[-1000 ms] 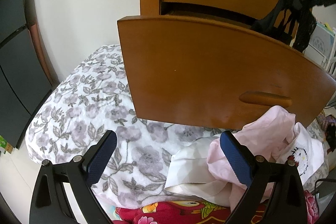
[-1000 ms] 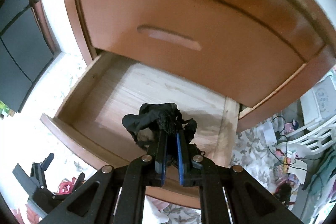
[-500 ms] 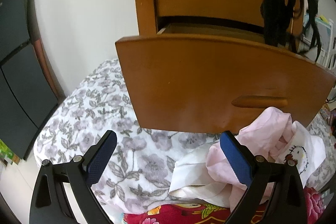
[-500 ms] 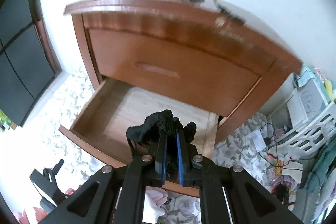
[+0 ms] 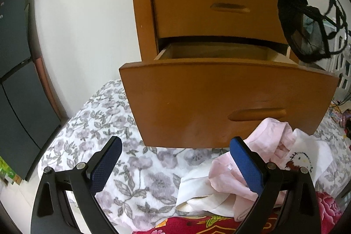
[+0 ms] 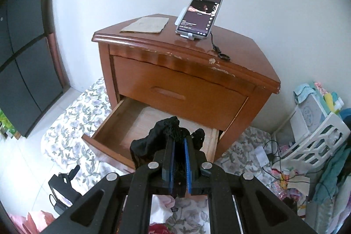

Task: Take underwear out of drawer
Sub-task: 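Lift the black underwear up out of the drawer with the right tool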

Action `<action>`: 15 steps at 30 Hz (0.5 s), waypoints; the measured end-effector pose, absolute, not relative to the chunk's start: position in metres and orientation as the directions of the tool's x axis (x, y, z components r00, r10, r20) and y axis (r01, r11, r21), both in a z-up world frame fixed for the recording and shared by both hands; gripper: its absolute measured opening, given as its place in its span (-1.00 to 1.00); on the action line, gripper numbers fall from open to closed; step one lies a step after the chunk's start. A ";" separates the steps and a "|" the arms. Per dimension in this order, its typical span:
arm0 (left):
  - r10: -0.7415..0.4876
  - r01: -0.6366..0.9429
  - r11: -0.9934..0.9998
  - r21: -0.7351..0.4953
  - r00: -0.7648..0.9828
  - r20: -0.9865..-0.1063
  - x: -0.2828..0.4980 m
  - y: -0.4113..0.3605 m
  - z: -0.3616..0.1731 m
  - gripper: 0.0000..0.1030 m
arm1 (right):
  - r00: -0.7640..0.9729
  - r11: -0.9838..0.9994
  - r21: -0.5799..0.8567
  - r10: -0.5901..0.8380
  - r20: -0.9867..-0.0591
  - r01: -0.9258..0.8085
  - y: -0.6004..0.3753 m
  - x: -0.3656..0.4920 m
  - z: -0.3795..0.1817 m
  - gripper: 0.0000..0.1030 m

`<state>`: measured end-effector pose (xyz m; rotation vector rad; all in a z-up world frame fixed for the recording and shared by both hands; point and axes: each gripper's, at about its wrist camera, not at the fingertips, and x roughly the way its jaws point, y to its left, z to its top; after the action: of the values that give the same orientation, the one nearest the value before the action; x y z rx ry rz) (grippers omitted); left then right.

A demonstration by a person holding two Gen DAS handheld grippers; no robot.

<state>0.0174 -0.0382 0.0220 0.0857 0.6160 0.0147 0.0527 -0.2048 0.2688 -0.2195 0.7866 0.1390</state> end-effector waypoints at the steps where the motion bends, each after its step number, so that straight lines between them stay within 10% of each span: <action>1: 0.038 0.014 0.996 0.086 0.817 -0.575 0.017 -0.039 0.022 0.92 | 0.696 0.967 -0.143 0.046 -0.716 -0.211 -0.203 0.049 0.268 -0.83; 15: 0.034 0.022 0.996 0.092 0.827 -0.561 0.011 -0.040 0.025 0.92 | 0.603 0.955 -0.118 0.075 -0.794 -0.273 -0.191 0.029 0.214 -0.83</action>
<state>0.0110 -0.0401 0.0249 0.0955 0.5966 0.0063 0.0291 -0.1909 0.2143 -0.2372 0.9031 0.2035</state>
